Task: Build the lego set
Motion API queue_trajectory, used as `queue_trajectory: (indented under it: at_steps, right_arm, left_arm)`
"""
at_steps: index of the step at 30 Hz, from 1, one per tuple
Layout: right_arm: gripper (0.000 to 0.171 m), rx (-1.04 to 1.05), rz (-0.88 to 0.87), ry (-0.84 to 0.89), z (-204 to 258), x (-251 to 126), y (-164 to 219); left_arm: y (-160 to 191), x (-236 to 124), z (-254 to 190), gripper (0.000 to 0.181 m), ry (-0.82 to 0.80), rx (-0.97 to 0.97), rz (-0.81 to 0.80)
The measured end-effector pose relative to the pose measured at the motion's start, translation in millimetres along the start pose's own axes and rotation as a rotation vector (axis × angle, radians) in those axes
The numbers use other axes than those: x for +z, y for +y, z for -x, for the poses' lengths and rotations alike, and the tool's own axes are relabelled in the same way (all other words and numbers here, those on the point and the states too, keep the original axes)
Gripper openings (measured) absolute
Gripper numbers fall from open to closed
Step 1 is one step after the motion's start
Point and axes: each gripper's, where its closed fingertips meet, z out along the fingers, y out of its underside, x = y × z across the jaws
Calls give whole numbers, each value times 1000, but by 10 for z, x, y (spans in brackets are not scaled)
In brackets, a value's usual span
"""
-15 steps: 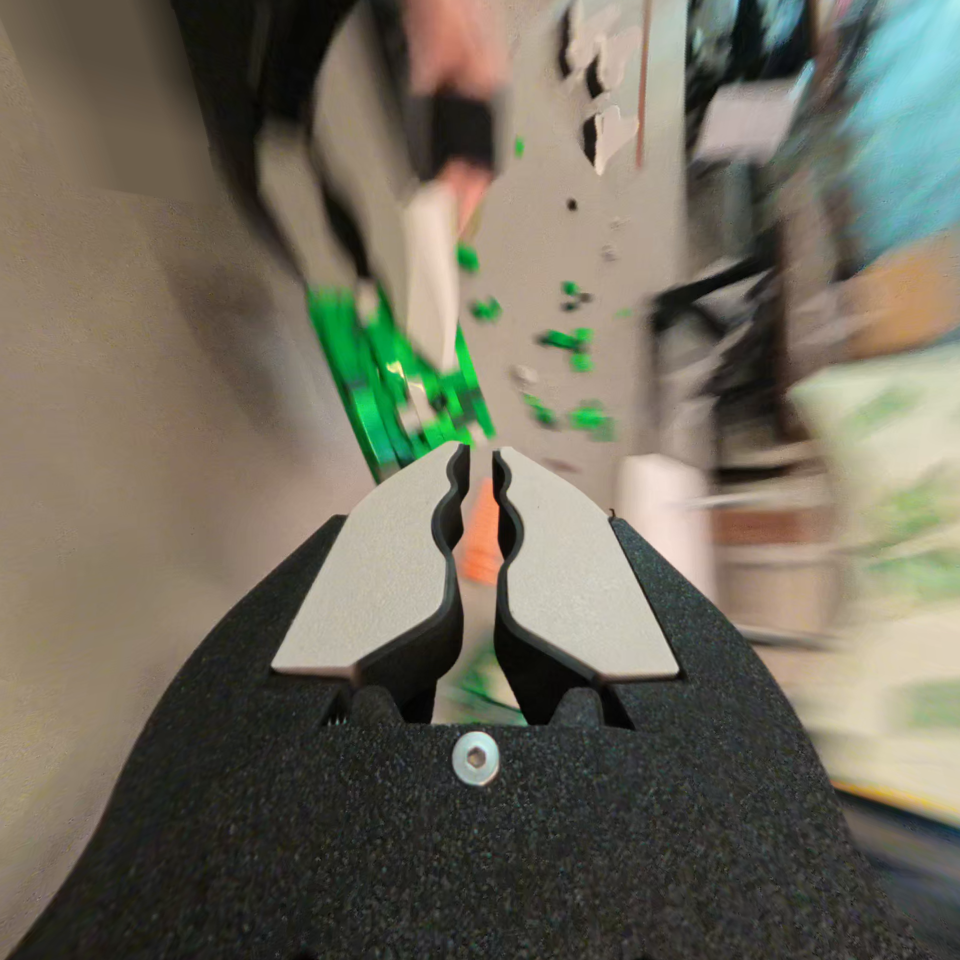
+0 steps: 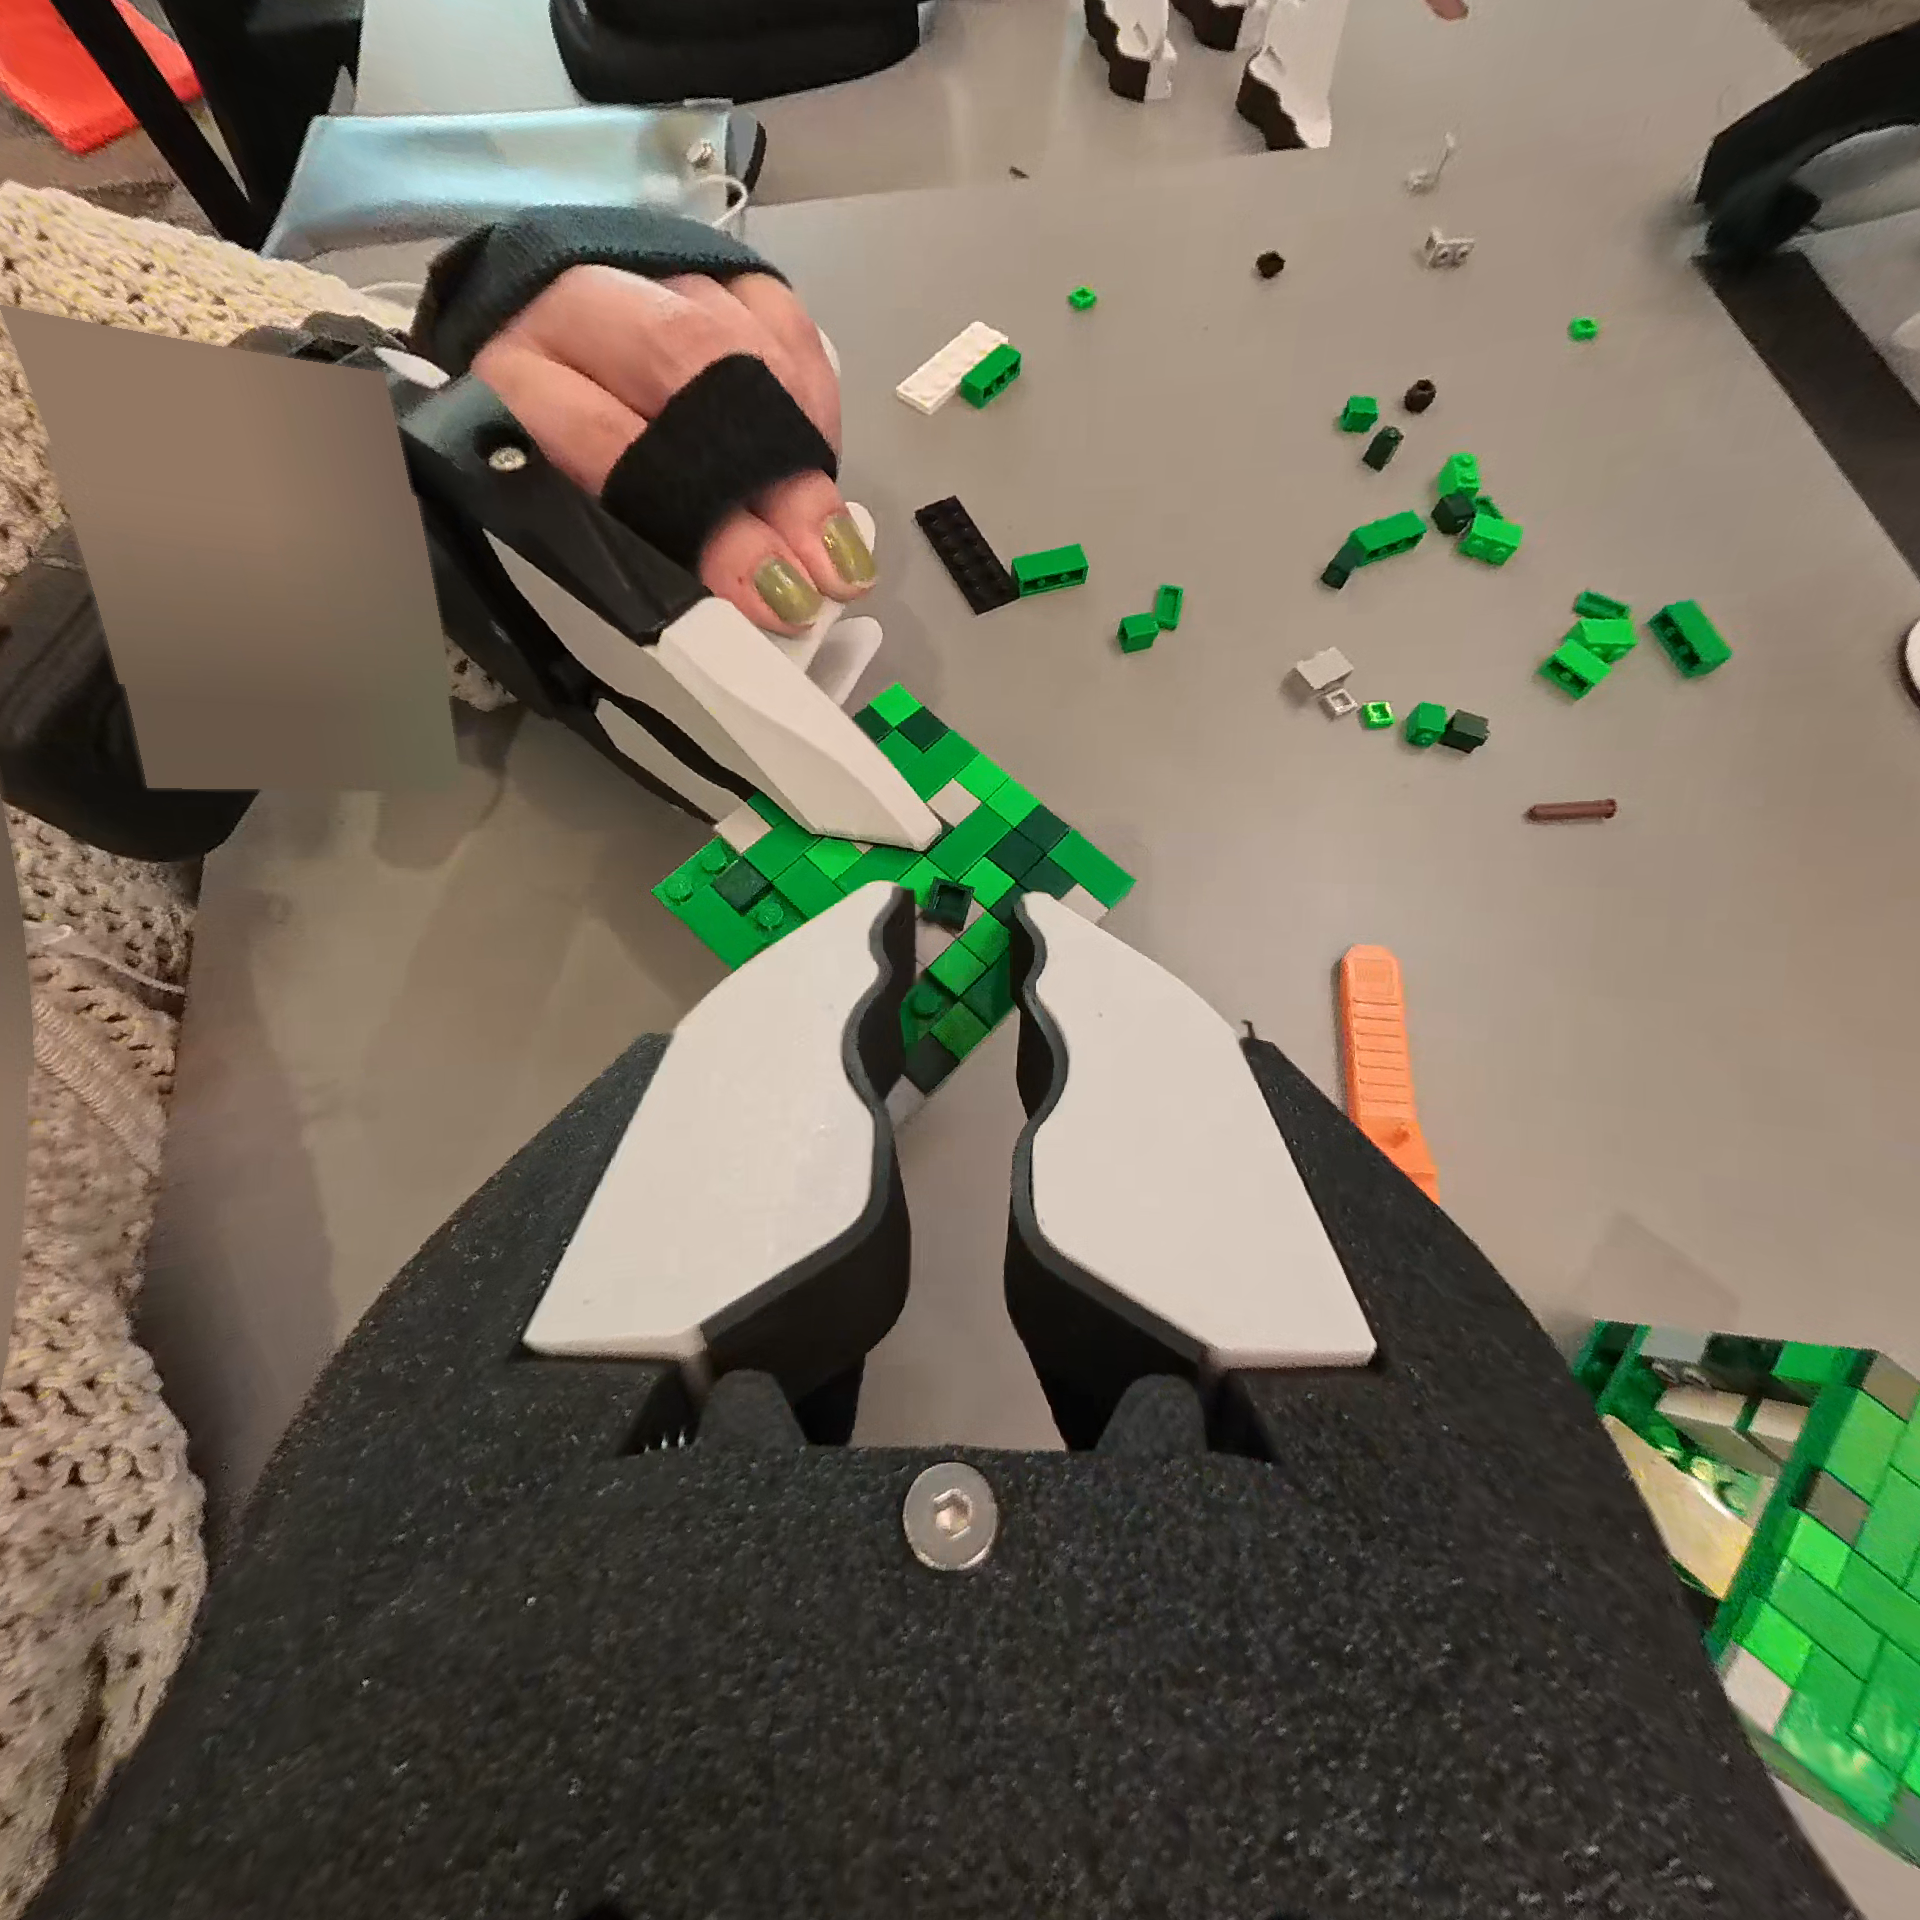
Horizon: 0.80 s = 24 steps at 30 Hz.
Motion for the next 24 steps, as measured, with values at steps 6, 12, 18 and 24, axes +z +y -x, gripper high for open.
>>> queue_trajectory:
  at_steps: [6, 12, 18, 24]
  right_arm:
    - [7, -111, 85, 12, 0, 25, 52]
    - [7, -826, 106, 209, -57, -49, -18]
    - [7, -2214, 154, 615, 4, -145, -62]
    - [7, -2416, 73, 648, 62, -258, 52]
  left_arm:
    - [-20, 11, -42, 6, 20, 15, -6]
    - [-30, 18, -69, 6, 45, -4, -18]
    - [-54, 13, -56, 6, 41, -19, -33]
    - [1, 30, -73, 5, 69, -87, -15]
